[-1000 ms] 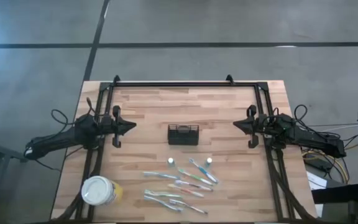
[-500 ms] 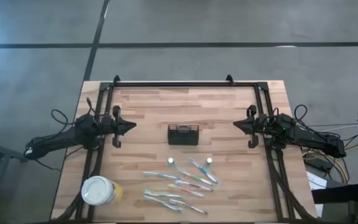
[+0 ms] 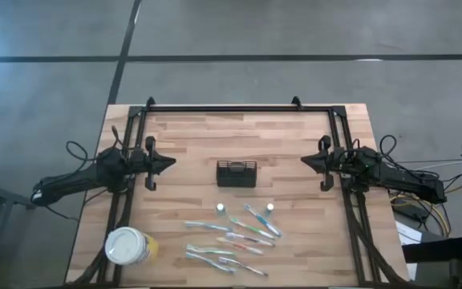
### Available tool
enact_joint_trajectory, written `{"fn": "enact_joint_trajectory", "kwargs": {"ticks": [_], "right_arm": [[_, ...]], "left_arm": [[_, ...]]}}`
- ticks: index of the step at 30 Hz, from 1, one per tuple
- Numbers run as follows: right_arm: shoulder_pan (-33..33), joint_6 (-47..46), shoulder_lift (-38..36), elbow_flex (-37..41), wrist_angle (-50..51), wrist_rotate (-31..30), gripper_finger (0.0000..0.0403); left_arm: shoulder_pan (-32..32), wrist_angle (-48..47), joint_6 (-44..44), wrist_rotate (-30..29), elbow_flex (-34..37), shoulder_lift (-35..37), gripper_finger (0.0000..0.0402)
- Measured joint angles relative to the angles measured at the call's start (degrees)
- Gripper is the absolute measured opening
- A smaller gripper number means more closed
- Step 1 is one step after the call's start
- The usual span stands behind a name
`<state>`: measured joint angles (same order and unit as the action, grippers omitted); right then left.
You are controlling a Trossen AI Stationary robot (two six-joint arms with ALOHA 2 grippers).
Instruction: Pick & Place toothbrushing station
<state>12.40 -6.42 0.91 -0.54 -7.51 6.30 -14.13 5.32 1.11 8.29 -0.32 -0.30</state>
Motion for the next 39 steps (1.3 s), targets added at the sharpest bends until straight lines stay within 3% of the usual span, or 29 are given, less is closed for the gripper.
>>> {"fn": "enact_joint_trajectory", "kwargs": {"ticks": [11,21,28,39], "right_arm": [[-0.02,-0.02,-0.01,0.00,0.00,0.00,0.0008],[0.00,-0.02,-0.02,0.00,-0.20,-0.01,0.0008],[0.00,-0.01,-0.01,0.00,-0.23,-0.01,0.0008],[-0.02,-2.22,-0.02,0.00,-0.02,-0.01,0.0008]], "left_arm": [[0.02,0.29,-0.09,-0.41,0.00,0.00,0.0025],[0.02,1.68,1.68,-8.16,0.00,-0.18,0.0025],[0.02,1.70,1.46,-8.39,0.00,-0.59,0.0025],[0.00,2.05,8.43,-8.37,0.00,-0.59,0.0025]]}}
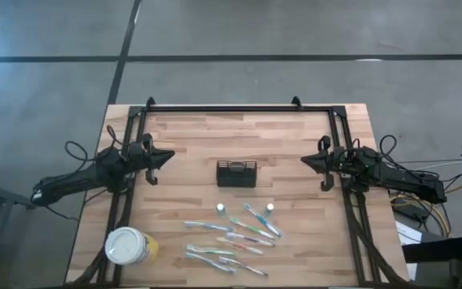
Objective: Pick & Place toothbrushing station
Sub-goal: Put the right mouthwash into the wire organizer
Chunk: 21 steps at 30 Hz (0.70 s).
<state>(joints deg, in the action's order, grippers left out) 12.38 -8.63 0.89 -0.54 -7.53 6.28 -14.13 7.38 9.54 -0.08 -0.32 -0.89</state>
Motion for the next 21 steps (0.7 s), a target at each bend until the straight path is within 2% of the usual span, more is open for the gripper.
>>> {"fn": "enact_joint_trajectory", "kwargs": {"ticks": [6,18,21], "right_arm": [[0.00,0.01,0.00,0.00,1.36,0.02,0.0008],[0.00,0.25,0.02,0.00,2.67,-0.26,0.0008],[0.00,0.25,0.02,0.00,2.67,-0.28,0.0008]], "left_arm": [[0.00,0.20,-4.54,0.56,-0.01,0.00,0.0025],[0.00,1.34,-3.56,0.74,0.00,-0.02,0.0025],[0.00,1.18,-3.21,2.43,0.00,-0.02,0.0025]]}}
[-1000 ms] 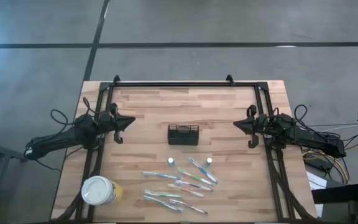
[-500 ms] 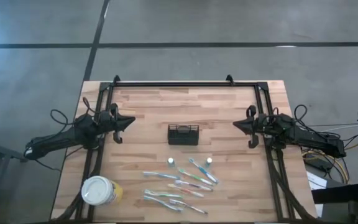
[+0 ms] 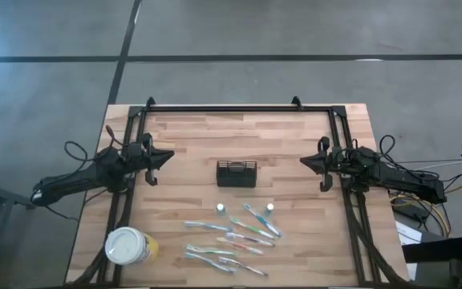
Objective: Pick & Place toothbrushing station
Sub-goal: Put the right mouthwash into the wire organizer
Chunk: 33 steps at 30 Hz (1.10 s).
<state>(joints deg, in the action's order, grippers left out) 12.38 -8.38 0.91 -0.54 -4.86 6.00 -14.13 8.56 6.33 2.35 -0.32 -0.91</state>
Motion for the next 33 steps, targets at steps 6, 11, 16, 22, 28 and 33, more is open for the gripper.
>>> {"fn": "enact_joint_trajectory", "kwargs": {"ticks": [6,11,16,22,28,33], "right_arm": [[0.00,-3.78,0.00,0.00,-0.35,-0.01,0.0008],[0.00,-5.46,1.28,0.00,-8.55,-1.06,0.0009],[0.00,-3.84,6.92,-5.19,-9.79,-1.49,0.0009],[-0.02,-1.88,21.83,-19.29,3.94,-2.16,0.0009],[-0.68,-0.67,37.28,-35.27,21.37,-2.77,0.0009],[-3.06,0.00,45.75,-44.30,29.96,-4.74,0.0027]], "left_arm": [[0.04,0.02,-0.83,1.57,0.00,0.00,0.0025],[0.04,0.79,-3.21,0.33,0.00,0.00,0.0025],[0.04,0.85,-4.15,0.30,0.00,0.00,0.0025],[0.02,0.70,-4.17,0.98,-0.01,0.00,0.0025],[0.00,-0.33,-4.20,1.58,0.00,0.00,0.0025],[0.00,-2.04,-4.39,1.57,0.00,0.00,0.0025]]}}
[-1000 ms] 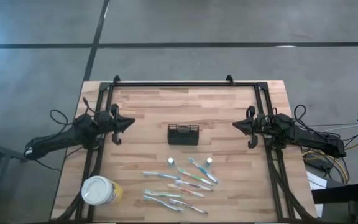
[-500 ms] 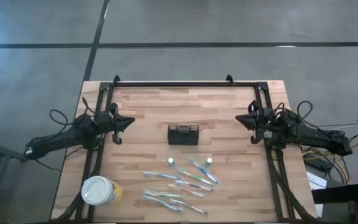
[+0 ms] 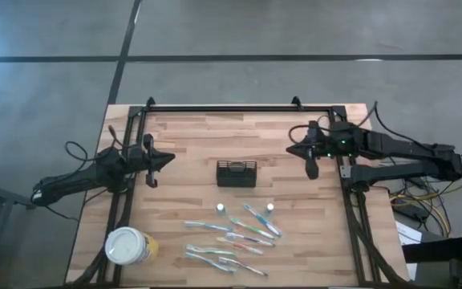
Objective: Pick & Place toothbrushing station
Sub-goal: Put the right mouthwash into the wire organizer
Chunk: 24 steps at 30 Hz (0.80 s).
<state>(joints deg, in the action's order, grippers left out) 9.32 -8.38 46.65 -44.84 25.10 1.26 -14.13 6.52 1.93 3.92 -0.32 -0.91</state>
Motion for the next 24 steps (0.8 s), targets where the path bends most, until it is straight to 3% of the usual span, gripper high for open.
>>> {"fn": "enact_joint_trajectory", "kwargs": {"ticks": [15,24], "right_arm": [[-8.27,-0.42,19.61,-9.61,13.73,-1.49,0.0161],[-14.53,-5.96,32.11,-19.02,20.47,-1.46,0.0189]], "left_arm": [[0.00,-0.15,-0.02,-0.26,0.00,0.00,0.0025],[0.00,-0.13,-0.01,-0.61,-0.01,0.00,0.0025]]}}
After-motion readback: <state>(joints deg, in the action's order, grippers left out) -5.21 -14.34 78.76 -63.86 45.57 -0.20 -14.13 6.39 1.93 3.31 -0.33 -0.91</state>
